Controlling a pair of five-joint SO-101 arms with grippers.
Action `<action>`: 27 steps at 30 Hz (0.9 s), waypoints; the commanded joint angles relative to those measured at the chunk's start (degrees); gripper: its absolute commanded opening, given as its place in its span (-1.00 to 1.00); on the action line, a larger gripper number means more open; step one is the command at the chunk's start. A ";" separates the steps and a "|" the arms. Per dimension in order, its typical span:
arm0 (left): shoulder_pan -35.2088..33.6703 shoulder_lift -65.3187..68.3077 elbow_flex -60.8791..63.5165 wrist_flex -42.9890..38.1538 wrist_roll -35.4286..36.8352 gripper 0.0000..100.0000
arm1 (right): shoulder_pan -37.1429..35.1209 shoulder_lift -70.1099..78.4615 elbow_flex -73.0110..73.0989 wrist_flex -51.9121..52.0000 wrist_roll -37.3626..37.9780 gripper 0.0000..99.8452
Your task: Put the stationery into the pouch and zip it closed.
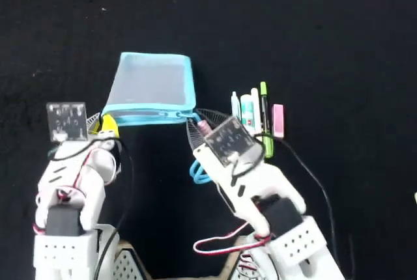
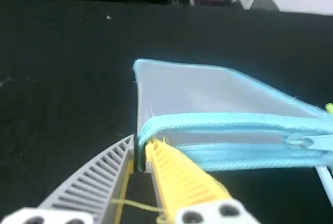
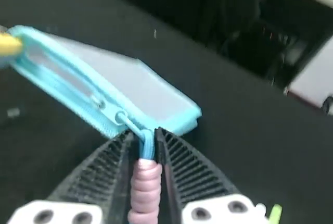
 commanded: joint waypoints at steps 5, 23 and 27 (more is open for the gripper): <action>-1.36 26.99 -24.48 9.14 -9.41 -0.90 | 1.93 -5.41 0.66 0.44 -0.44 -0.98; -1.01 51.25 -26.42 -3.43 -9.32 -0.67 | 1.93 -5.41 0.75 0.44 -0.44 -0.98; 0.48 51.25 -23.87 -6.24 -5.63 -0.69 | 1.93 -5.41 0.84 0.44 -0.35 -0.98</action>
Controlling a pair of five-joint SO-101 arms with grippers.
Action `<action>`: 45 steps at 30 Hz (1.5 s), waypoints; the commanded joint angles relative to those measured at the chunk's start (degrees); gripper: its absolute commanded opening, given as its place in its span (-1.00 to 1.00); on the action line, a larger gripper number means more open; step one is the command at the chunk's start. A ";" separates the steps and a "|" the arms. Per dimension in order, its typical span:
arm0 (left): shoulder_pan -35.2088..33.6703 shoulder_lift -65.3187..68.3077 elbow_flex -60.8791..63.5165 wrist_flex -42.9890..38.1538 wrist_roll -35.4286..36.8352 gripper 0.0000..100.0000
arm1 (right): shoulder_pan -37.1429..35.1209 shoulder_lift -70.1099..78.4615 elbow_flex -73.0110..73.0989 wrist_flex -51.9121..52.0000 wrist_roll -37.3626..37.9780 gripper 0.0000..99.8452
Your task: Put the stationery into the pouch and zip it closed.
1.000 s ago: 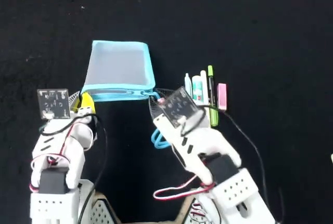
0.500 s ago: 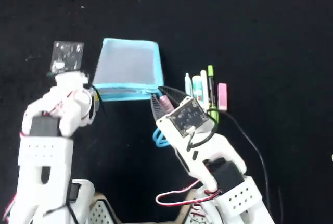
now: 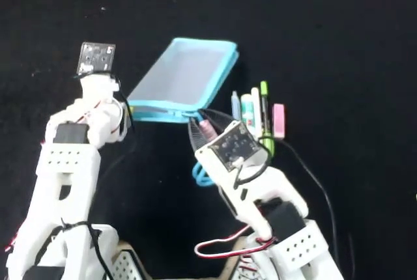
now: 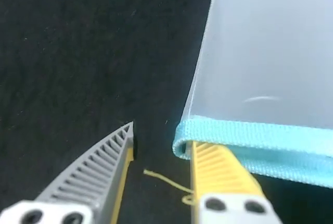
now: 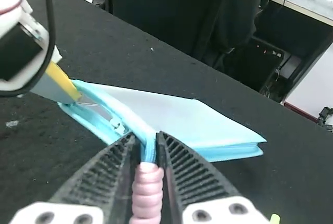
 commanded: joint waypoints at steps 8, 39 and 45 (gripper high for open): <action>2.59 -0.18 -0.13 -2.64 5.54 -0.94 | 1.76 -1.89 -0.75 0.35 -0.53 -0.98; 0.22 4.66 -55.60 51.52 0.26 -0.94 | 2.02 25.63 -44.62 28.48 -0.09 -0.98; -3.03 15.65 -68.26 54.77 -0.62 -0.72 | 2.02 33.45 -54.55 32.09 -0.09 -0.98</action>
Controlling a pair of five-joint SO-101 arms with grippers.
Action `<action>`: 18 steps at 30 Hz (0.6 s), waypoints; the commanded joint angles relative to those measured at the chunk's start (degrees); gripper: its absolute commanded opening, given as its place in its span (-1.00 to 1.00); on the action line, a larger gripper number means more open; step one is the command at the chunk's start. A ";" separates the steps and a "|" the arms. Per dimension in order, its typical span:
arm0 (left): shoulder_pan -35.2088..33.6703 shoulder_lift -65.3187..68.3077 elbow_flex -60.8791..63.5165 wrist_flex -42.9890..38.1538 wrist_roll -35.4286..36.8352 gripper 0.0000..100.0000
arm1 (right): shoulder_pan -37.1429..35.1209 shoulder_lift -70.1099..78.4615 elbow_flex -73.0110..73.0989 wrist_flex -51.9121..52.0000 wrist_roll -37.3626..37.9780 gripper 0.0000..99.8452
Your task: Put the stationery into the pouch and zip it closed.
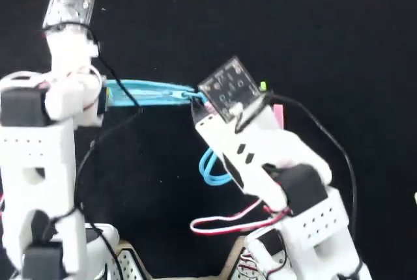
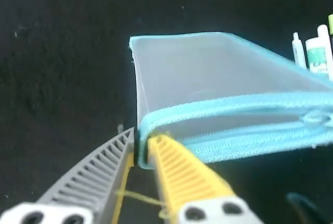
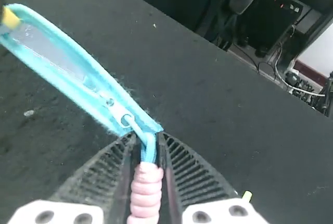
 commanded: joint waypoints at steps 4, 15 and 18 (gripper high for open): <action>-5.14 8.79 -11.12 0.79 -0.44 -0.70 | 1.23 6.37 -8.04 0.79 -0.09 -0.98; -5.05 18.02 -9.10 -3.96 -0.35 -0.70 | 1.23 8.31 -7.87 0.79 -0.09 -0.98; -4.88 18.37 -9.36 -3.43 -0.18 -0.73 | 1.23 8.22 -7.96 0.97 -0.09 -0.98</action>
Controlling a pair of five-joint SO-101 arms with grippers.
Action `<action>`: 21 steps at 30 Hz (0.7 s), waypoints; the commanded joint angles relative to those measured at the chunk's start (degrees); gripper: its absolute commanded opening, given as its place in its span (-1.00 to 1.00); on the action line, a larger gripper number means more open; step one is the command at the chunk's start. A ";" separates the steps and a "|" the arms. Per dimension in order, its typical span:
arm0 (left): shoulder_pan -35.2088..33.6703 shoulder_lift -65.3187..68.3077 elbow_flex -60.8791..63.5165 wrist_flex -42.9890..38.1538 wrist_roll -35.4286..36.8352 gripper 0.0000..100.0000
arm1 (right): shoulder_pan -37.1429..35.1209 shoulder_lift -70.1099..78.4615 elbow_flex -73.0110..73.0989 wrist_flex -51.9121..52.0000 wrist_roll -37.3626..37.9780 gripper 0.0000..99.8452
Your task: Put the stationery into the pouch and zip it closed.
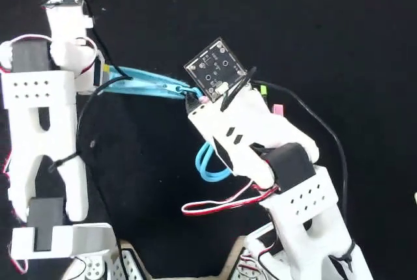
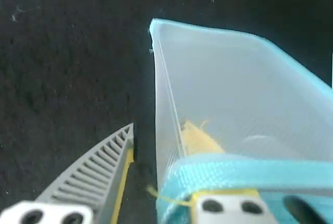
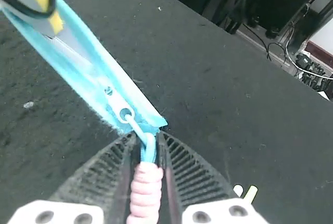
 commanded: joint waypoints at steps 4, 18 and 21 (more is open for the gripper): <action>-0.22 -3.16 -4.26 3.16 0.00 -0.94 | 1.23 -0.22 -3.56 0.09 -0.09 -0.98; 3.38 -18.02 13.23 0.88 -5.80 -0.94 | 7.74 -0.31 -2.42 0.88 -0.18 -0.98; 3.47 -19.34 14.81 -1.49 -5.89 -0.94 | 7.65 -0.31 -2.59 1.14 -0.18 -0.98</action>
